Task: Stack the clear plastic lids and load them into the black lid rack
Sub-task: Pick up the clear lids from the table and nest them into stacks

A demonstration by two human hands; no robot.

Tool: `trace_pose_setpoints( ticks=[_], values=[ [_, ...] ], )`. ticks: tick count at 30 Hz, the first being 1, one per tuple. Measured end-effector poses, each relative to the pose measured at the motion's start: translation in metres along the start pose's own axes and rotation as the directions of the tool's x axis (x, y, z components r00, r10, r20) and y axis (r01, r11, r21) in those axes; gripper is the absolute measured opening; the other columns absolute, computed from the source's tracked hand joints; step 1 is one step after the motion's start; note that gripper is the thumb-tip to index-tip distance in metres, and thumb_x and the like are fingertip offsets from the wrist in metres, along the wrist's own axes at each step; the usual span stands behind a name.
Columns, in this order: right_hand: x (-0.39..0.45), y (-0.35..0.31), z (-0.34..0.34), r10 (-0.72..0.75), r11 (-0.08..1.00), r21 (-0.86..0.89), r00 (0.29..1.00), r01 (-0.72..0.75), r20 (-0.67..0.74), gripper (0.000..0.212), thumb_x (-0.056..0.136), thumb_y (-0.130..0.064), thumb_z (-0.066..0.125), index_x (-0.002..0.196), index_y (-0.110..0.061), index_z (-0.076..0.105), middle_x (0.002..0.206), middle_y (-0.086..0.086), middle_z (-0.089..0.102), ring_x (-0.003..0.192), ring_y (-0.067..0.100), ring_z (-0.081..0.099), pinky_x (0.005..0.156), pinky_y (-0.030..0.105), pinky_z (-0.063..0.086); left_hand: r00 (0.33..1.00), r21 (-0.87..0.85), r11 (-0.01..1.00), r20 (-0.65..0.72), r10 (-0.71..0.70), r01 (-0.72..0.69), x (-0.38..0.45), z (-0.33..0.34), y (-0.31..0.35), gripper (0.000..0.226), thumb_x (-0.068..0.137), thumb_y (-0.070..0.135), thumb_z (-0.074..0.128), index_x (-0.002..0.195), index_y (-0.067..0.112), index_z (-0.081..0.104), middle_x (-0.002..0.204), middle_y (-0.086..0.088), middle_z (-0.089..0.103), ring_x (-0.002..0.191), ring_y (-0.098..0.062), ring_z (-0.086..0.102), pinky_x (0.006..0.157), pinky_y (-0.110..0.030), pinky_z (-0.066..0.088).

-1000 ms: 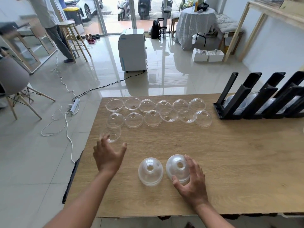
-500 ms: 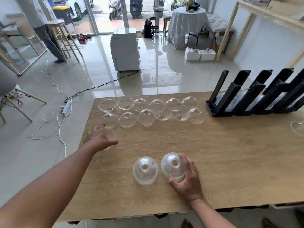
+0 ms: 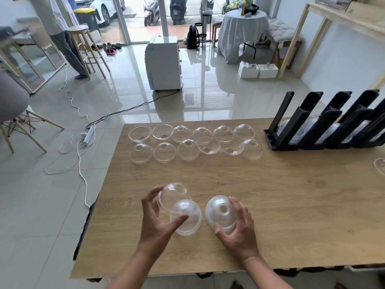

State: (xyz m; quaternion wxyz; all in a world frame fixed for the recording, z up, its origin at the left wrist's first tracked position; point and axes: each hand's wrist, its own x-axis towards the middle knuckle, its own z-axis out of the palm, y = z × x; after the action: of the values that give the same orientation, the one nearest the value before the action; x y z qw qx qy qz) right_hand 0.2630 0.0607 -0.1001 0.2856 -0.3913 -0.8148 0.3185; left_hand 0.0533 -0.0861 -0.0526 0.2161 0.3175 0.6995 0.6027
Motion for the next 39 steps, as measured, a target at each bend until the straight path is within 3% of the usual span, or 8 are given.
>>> trace_pose_setpoints(
  ticks=[4,8,13,18,24,31,35,39],
  values=[
    [0.000,0.000,0.001,0.001,1.000,-0.002,1.000,-0.001,0.007,0.090,0.073,-0.055,0.074,0.150,-0.022,0.044,0.146,-0.002,0.051,0.130,0.018,0.049,0.104,0.046,0.044,1.000,0.163,0.987,-0.007,-0.002,0.003,-0.029,0.019,-0.020,0.109,0.059,0.062,0.091,0.149,0.040,0.035,0.151,0.026,0.041,0.138,-0.003,0.041,0.105,-0.028,0.039],
    [0.000,0.002,0.002,0.005,1.000,-0.012,1.000,-0.005,0.008,0.091,0.072,-0.056,0.074,0.151,-0.025,0.042,0.147,-0.003,0.049,0.131,0.018,0.049,0.104,0.044,0.042,1.000,0.143,0.990,-0.001,-0.007,0.007,-0.037,0.027,-0.036,0.097,0.066,0.035,0.096,0.142,0.031,0.037,0.156,0.020,0.041,0.145,-0.009,0.041,0.116,-0.039,0.041],
    [0.000,0.007,0.005,-0.003,0.999,-0.039,1.000,0.003,0.002,0.091,0.072,-0.055,0.076,0.151,-0.024,0.042,0.148,-0.005,0.049,0.132,0.018,0.050,0.105,0.044,0.043,0.999,0.286,0.958,0.002,-0.032,0.030,-0.035,0.029,-0.031,0.105,0.065,0.049,0.092,0.149,0.038,0.030,0.143,0.025,0.048,0.129,0.000,0.052,0.103,-0.029,0.048],
    [0.000,0.009,0.007,-0.005,0.999,-0.051,1.000,0.005,-0.002,0.092,0.072,-0.053,0.078,0.151,-0.027,0.040,0.149,-0.006,0.048,0.133,0.018,0.049,0.103,0.044,0.044,1.000,0.349,0.937,-0.001,-0.024,0.023,-0.036,0.032,-0.032,0.106,0.065,0.054,0.087,0.150,0.035,0.028,0.143,0.017,0.043,0.132,0.003,0.043,0.107,-0.032,0.045],
    [0.000,0.009,0.007,-0.005,0.998,-0.065,1.000,0.005,0.004,0.094,0.074,-0.057,0.076,0.154,-0.029,0.035,0.153,-0.006,0.044,0.136,0.017,0.047,0.102,0.043,0.045,0.997,0.458,0.887,0.070,0.036,-0.065,-0.024,0.032,-0.031,0.122,0.062,0.071,0.081,0.157,0.031,0.017,0.162,0.011,0.027,0.145,-0.006,0.030,0.112,-0.029,0.034],
    [-0.001,0.009,0.008,-0.002,0.998,-0.070,1.000,0.003,0.011,0.095,0.076,-0.058,0.075,0.156,-0.029,0.033,0.157,-0.009,0.043,0.141,0.015,0.046,0.100,0.048,0.047,0.983,0.489,0.853,0.128,0.133,-0.180,-0.019,0.034,-0.036,0.106,0.067,0.058,0.084,0.152,0.029,0.027,0.150,0.021,0.033,0.136,-0.015,0.044,0.108,-0.030,0.039],
    [-0.001,0.010,0.008,0.006,0.998,-0.062,1.000,-0.005,0.016,0.096,0.076,-0.059,0.075,0.157,-0.032,0.031,0.156,-0.011,0.042,0.141,0.012,0.044,0.102,0.041,0.041,0.978,0.508,0.838,0.149,0.144,-0.200,-0.019,0.034,-0.037,0.107,0.066,0.059,0.083,0.152,0.028,0.027,0.149,0.022,0.033,0.132,-0.015,0.046,0.105,-0.026,0.037],
    [0.000,0.009,0.008,0.007,0.998,-0.058,1.000,-0.006,0.020,0.095,0.076,-0.059,0.075,0.156,-0.034,0.030,0.155,-0.012,0.043,0.141,0.011,0.044,0.102,0.038,0.038,0.973,0.523,0.822,0.158,0.167,-0.226,-0.019,0.033,-0.037,0.105,0.067,0.055,0.084,0.151,0.028,0.028,0.150,0.008,0.042,0.133,-0.022,0.049,0.107,-0.042,0.046]
  ],
)
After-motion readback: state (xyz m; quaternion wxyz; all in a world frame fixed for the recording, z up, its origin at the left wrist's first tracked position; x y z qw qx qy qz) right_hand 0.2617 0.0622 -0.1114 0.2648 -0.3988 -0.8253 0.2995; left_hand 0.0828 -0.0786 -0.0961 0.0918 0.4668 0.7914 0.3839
